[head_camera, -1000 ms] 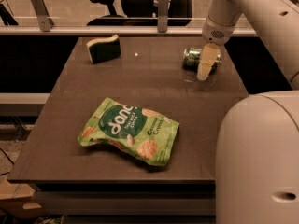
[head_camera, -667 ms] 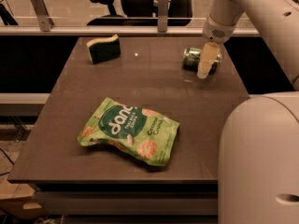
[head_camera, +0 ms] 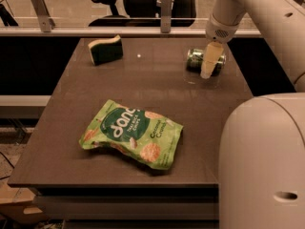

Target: Place green can upright

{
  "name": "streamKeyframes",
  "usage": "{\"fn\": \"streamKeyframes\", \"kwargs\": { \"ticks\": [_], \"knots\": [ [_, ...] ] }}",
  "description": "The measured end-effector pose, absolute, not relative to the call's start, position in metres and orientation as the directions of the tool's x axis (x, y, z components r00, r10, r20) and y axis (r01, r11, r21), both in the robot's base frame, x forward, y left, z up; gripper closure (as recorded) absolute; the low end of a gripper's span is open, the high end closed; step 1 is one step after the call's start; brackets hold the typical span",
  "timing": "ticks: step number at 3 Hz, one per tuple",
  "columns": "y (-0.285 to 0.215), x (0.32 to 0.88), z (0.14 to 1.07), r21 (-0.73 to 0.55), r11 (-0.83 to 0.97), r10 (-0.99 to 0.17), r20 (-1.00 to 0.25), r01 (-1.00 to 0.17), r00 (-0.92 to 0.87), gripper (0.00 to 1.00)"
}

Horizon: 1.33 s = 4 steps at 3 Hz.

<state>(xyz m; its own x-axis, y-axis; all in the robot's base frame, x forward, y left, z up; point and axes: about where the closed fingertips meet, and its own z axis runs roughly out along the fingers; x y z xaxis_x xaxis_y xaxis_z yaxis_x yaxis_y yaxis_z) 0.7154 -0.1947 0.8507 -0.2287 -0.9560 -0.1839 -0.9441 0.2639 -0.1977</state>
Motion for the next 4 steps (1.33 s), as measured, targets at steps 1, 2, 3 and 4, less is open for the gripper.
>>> {"fn": "streamKeyframes", "kwargs": {
  "ticks": [1, 2, 3, 4],
  "knots": [
    [-0.193, 0.717, 0.837, -0.166, 0.257, -0.96, -0.159, -0.952, -0.232, 0.0],
    [-0.193, 0.719, 0.823, -0.138, 0.26, -0.96, -0.141, -0.956, -0.241, 0.18],
    [-0.193, 0.721, 0.817, -0.129, 0.263, -0.96, -0.135, -0.956, -0.246, 0.42],
    [-0.193, 0.722, 0.817, -0.128, 0.264, -0.96, -0.132, -0.956, -0.247, 0.64]
  ]
}}
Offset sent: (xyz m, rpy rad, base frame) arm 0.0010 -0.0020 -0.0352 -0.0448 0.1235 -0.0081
